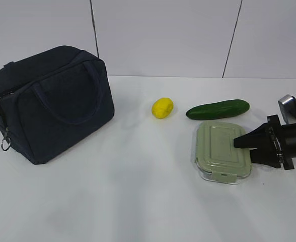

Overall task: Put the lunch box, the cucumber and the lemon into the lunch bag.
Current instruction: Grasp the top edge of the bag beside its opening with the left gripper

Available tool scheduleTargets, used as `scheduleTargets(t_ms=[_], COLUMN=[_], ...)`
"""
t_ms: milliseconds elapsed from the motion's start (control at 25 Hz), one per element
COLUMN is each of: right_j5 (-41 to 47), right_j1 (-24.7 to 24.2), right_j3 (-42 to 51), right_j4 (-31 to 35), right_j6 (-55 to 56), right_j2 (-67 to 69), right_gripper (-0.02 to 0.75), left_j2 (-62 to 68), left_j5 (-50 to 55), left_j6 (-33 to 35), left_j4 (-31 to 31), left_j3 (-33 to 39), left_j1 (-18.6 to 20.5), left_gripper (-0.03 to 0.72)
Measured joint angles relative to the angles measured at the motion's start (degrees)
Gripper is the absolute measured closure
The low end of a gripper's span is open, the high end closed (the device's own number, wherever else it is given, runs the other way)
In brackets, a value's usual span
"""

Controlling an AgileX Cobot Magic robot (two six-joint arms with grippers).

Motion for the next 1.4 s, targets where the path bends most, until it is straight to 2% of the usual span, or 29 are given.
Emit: scheduleTargets(t_ms=[640,1400], right_j5=[0.0,-1.3], right_j1=[0.0,0.0], right_j3=[0.0,0.0], right_j4=[0.0,-0.9], right_j6=[0.1,2.0], right_j2=[0.0,-1.7], right_gripper=[0.337,0.337], left_j2=[0.0,0.0], left_j5=[0.0,0.0], left_j6=[0.0,0.0], left_j4=[0.0,0.0], left_j3=[0.0,0.0], left_j1=[0.0,0.0], left_gripper=[0.35,0.385])
